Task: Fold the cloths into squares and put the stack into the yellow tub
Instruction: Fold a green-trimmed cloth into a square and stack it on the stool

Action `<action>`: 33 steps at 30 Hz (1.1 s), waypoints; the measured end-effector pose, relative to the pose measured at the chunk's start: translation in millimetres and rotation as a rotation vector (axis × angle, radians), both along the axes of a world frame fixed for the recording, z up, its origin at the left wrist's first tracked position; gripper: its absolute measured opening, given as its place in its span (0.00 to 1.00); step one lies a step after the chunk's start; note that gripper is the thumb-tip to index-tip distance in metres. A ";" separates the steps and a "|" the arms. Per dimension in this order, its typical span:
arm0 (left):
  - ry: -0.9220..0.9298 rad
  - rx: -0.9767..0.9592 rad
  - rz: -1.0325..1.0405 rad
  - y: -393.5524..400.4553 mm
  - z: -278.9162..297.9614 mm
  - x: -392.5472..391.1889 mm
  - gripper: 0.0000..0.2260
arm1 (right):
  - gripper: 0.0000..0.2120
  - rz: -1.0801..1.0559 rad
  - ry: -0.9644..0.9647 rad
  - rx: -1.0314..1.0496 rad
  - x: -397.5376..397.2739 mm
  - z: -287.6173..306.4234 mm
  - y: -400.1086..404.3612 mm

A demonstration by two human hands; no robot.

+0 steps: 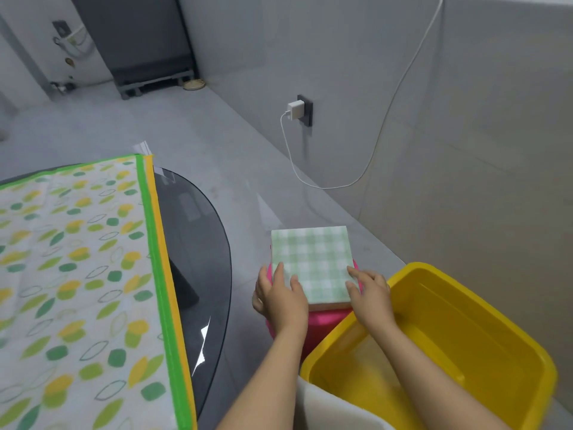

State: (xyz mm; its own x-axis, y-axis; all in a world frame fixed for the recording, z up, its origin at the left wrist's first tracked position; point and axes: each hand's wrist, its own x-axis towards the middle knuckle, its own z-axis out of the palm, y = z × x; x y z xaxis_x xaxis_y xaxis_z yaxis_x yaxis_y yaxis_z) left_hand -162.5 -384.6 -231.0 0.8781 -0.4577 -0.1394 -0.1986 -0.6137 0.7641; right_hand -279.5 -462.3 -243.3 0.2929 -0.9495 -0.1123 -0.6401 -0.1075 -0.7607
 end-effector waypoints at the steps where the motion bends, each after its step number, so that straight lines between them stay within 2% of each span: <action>1: -0.005 -0.044 -0.004 -0.8 11.0 -3.2 0.16 | 0.16 -0.003 -0.015 -0.021 -1.7 7.7 1.1; 5: 0.053 -0.224 -0.010 -0.2 68.0 -14.6 0.16 | 0.15 0.034 -0.111 -0.080 -3.4 54.8 11.3; 10: 0.099 -0.430 -0.097 28.7 142.6 -13.7 0.16 | 0.12 0.190 -0.244 -0.169 7.1 141.3 38.1; 15: -0.022 -0.528 -0.185 89.5 209.7 10.1 0.15 | 0.10 0.347 -0.299 -0.255 28.2 224.8 81.2; 19: -0.185 -0.497 -0.207 152.2 240.9 43.3 0.14 | 0.07 0.456 -0.346 -0.307 55.8 265.1 125.7; 24: -0.325 -0.421 -0.227 240.3 257.6 84.4 0.12 | 0.08 0.632 -0.387 -0.334 105.9 283.5 193.5; 29: -0.493 -0.219 -0.282 322.7 250.1 120.5 0.14 | 0.09 0.839 -0.358 -0.383 148.2 265.3 250.2; 33: -0.519 -0.023 -0.307 369.2 230.6 141.6 0.15 | 0.09 0.997 -0.249 -0.389 169.6 236.9 277.4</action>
State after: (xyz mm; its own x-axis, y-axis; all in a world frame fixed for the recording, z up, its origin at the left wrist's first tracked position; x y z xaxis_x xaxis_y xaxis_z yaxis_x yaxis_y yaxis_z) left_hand -20.9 -15.5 -0.4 0.6562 -0.6988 0.2849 -0.7145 -0.4539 0.5324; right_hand -109.8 -184.9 -6.5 0.9214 -0.2316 0.3121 0.0341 -0.7518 -0.6585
